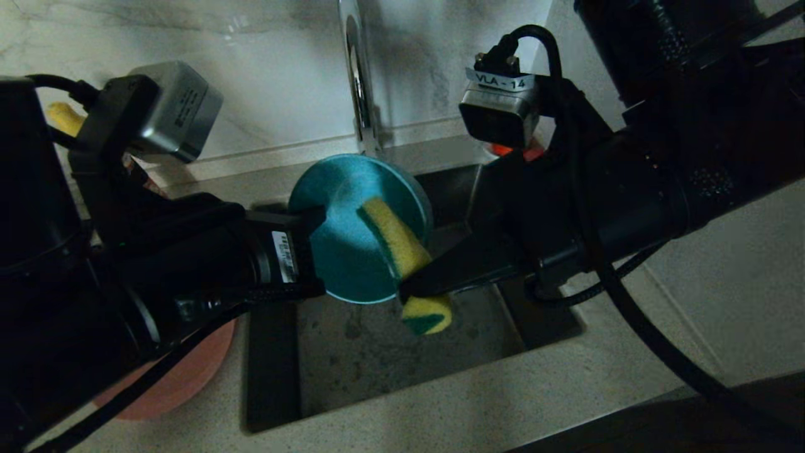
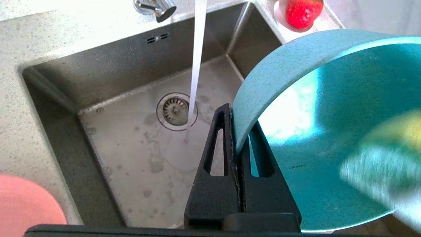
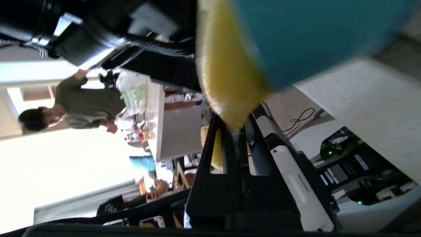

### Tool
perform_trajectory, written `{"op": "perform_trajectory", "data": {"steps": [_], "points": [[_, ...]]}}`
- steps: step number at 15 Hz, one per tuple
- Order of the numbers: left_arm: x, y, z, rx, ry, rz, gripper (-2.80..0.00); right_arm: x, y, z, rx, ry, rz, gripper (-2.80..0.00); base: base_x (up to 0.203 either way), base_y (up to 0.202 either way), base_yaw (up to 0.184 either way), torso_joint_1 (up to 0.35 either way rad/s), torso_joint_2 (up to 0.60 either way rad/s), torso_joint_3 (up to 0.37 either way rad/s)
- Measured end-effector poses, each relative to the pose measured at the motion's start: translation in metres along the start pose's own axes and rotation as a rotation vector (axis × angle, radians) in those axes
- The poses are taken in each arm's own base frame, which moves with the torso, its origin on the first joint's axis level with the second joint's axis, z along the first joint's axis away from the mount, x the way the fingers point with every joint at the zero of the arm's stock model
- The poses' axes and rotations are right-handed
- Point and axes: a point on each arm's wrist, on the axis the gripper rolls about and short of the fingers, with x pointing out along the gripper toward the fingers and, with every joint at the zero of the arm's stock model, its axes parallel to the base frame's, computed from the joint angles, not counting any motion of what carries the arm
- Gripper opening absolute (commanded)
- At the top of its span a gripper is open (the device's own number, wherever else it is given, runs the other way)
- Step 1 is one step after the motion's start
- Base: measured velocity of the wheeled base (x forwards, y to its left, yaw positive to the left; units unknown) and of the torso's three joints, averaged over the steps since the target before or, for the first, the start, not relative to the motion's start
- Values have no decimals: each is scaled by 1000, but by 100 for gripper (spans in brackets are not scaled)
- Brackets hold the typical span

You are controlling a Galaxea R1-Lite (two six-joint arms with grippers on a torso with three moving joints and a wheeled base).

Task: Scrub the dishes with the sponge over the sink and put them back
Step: Wipe the bowl

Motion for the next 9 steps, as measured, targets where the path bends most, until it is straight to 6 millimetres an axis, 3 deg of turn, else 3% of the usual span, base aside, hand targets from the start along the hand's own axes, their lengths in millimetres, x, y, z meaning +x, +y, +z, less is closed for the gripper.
{"op": "perform_trajectory", "data": {"steps": [9], "points": [[9, -3, 2, -4, -1, 12, -280, 20, 6, -5, -5, 61, 29, -280, 0, 0, 0, 0, 0, 0]]}}
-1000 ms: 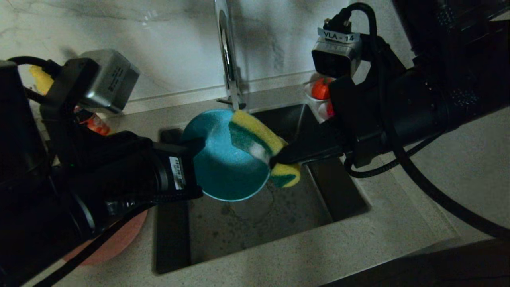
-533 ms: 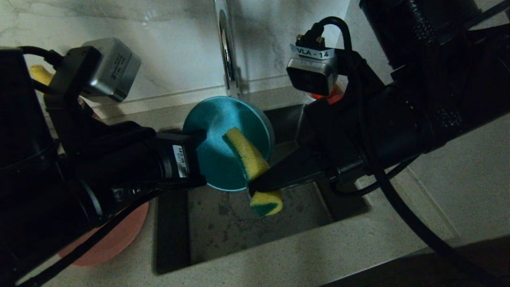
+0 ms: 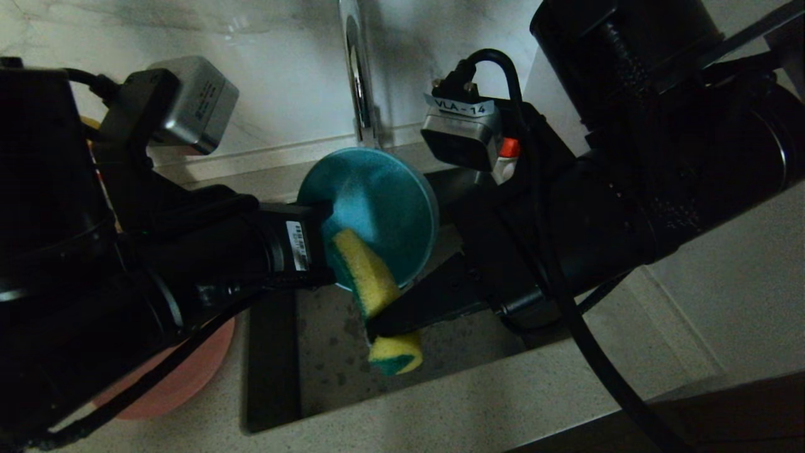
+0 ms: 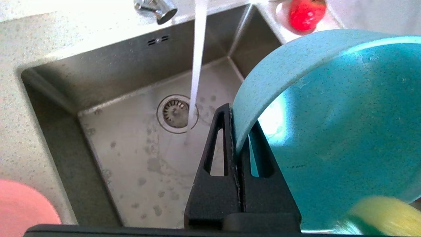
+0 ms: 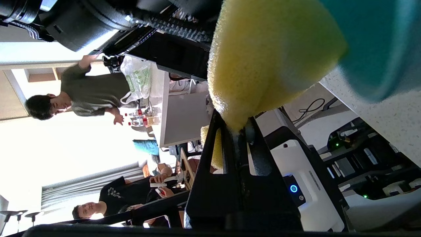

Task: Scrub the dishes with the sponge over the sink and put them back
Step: Wipe the bowl, then rinse the bowl

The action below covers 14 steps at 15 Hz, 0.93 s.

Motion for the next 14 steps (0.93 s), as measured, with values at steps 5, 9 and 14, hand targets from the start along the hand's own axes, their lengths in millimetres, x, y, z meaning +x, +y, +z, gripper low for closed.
{"op": "perform_trajectory", "data": {"steps": [5, 9, 14], "points": [[7, 8, -4, 0, 15, 43, -280, -19, 4, -2, -1, -35, -12, -280, 0, 0, 0, 0, 0, 0], [8, 16, -9, 7, 30, 74, -280, -44, 8, -5, -5, -87, -23, -280, 0, 0, 0, 0, 0, 0], [-2, 25, -22, 42, 107, 96, -280, -76, 22, -15, -29, -148, -26, -280, 0, 0, 0, 0, 0, 0]]}}
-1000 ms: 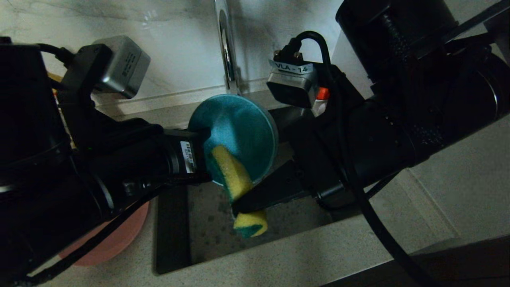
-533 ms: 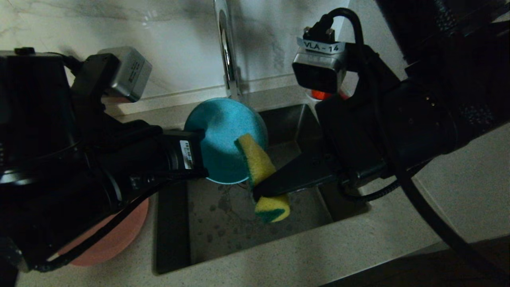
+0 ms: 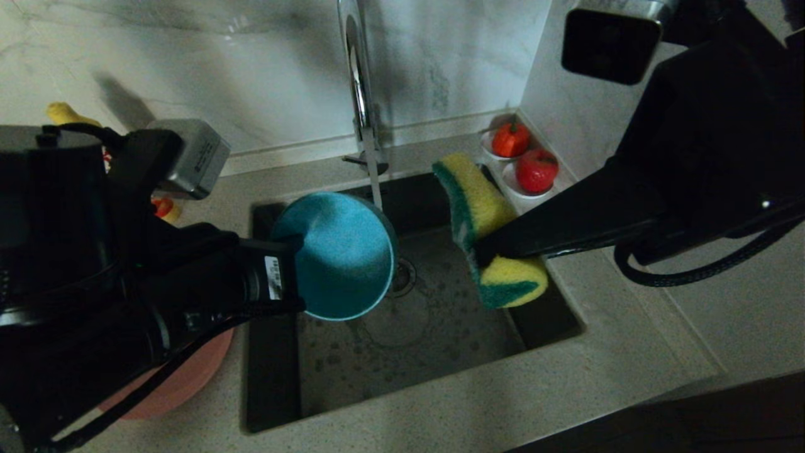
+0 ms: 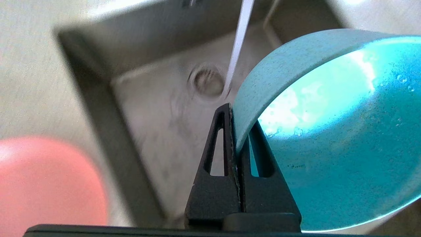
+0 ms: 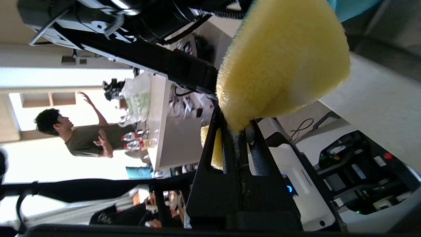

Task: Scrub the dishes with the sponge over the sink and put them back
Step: Rinse the bowl

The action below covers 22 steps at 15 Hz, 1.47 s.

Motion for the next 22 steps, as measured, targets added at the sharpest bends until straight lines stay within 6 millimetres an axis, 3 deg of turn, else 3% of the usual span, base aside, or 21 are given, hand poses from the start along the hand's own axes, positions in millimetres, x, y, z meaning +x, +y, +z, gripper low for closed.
{"op": "perform_trajectory", "data": {"steps": [5, 8, 13, 18, 22], "points": [[-8, 14, -37, 33, 214, 49, -280, -18, -9, -6, 11, -65, -127, -280, 0, 0, 0, 0, 0, 0], [7, 19, -52, 21, 293, 85, -280, -26, -12, -11, -21, -96, -206, -280, 0, 0, 0, 0, 0, 0], [61, 16, -69, -48, 405, 181, -280, -40, -10, -15, -49, -133, -247, -280, 0, 0, 0, 0, 0, 0], [129, 7, -54, -212, 371, 255, -280, -40, -14, -22, -38, -116, -258, -280, 0, 0, 0, 0, 0, 0], [166, 21, -44, -346, 331, 333, -280, -41, -15, -25, -31, -110, -262, -280, 0, 0, 0, 0, 0, 0]]}}
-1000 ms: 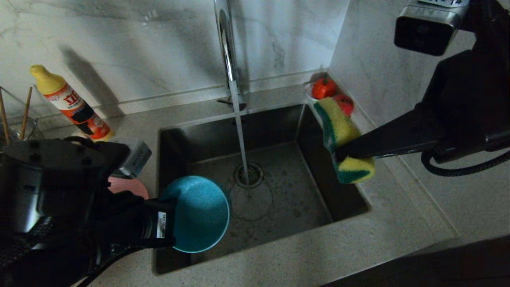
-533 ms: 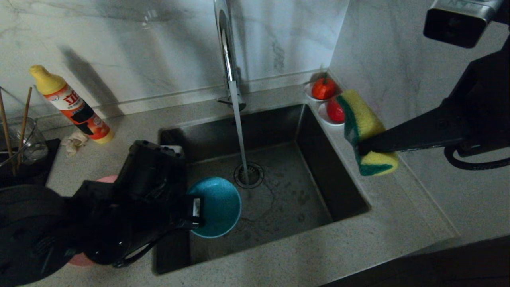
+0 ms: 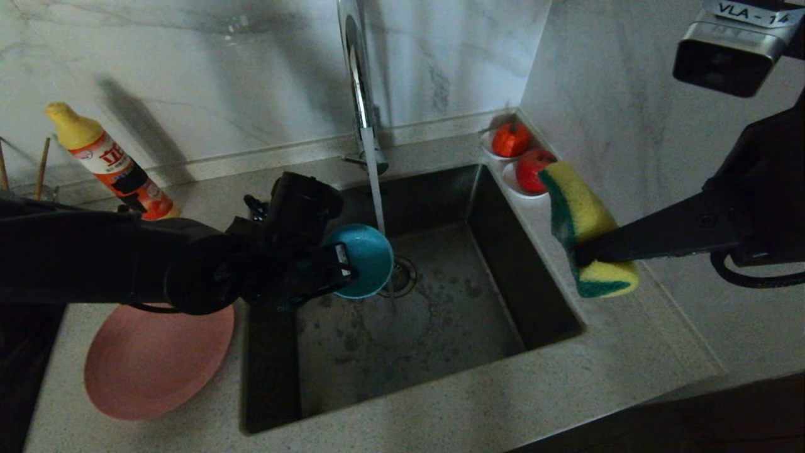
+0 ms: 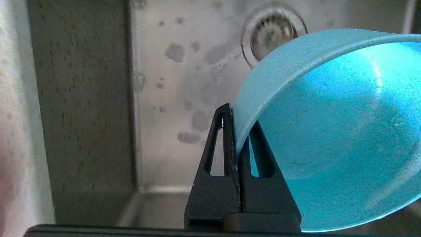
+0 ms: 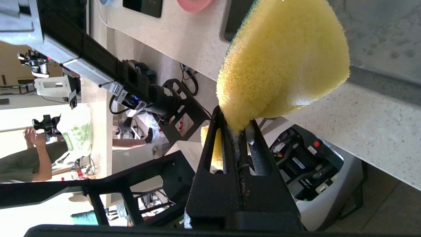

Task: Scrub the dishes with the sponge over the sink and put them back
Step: Rinse the bowl

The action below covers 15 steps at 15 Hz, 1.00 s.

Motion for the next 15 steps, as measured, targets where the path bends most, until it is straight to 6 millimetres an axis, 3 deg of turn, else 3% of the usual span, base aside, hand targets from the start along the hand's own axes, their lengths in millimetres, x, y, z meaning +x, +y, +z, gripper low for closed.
{"op": "perform_trajectory", "data": {"steps": [8, 15], "points": [[16, -8, 28, -99, -66, -12, -280, -1, 0, -2, 1, 1, -1, -280, 0, 0, 0, 0, 0, 0], [26, -18, 32, -142, -50, -61, -280, 0, -1, -2, -7, 4, -1, -280, 0, 0, 0, 0, 0, 0]]}}
